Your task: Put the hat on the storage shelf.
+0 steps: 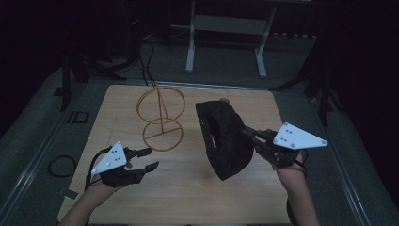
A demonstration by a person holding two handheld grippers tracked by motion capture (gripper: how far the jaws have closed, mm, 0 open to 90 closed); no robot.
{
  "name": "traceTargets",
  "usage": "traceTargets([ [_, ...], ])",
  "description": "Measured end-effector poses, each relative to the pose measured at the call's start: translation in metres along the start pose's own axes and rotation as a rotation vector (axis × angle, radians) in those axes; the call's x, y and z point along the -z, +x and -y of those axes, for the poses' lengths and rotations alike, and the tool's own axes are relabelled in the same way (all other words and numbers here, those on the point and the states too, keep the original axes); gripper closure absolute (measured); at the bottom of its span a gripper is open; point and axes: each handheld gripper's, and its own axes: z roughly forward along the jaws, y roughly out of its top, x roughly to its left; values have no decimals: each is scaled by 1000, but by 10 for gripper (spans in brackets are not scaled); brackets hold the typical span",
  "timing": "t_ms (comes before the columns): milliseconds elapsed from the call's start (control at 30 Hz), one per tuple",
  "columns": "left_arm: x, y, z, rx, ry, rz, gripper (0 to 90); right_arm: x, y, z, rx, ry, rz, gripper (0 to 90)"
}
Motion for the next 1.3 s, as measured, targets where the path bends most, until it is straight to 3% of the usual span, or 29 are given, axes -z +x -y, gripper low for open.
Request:
traceTargets([
  [233, 3, 0, 26, 52, 23, -27, 410, -25, -13, -8, -20, -2, 48, 884],
  [400, 2, -1, 45, 89, 57, -28, 257, -49, -20, -22, -35, -11, 48, 883],
  [467, 1, -2, 52, 91, 75, -46, 226, -53, -20, -24, -31, -12, 51, 883],
  [567, -2, -2, 61, 108, 102, -56, 108, -65, -22, -31, -34, -13, 45, 883],
  [667, -1, -2, 66, 121, 104, -64, 59, -73, -24, -36, -34, -11, 42, 884],
  [733, 0, -4, 74, 145, 89, -80, 43, -85, -26, -43, -36, -6, 38, 883],
  [900, 1, -8, 85, 134, 90, -122, 45, -103, -29, -56, -43, -5, 29, 884],
  [1033, 3, -6, 90, 133, 52, -197, 28, -119, -27, -65, -29, 13, 31, 884],
  [1167, 6, -3, 99, 144, 12, -226, 45, -139, -25, -70, -24, 31, 27, 883],
  [1300, 7, -1, 103, 156, 7, -221, 45, -162, -20, -72, -2, 81, 25, 883],
])
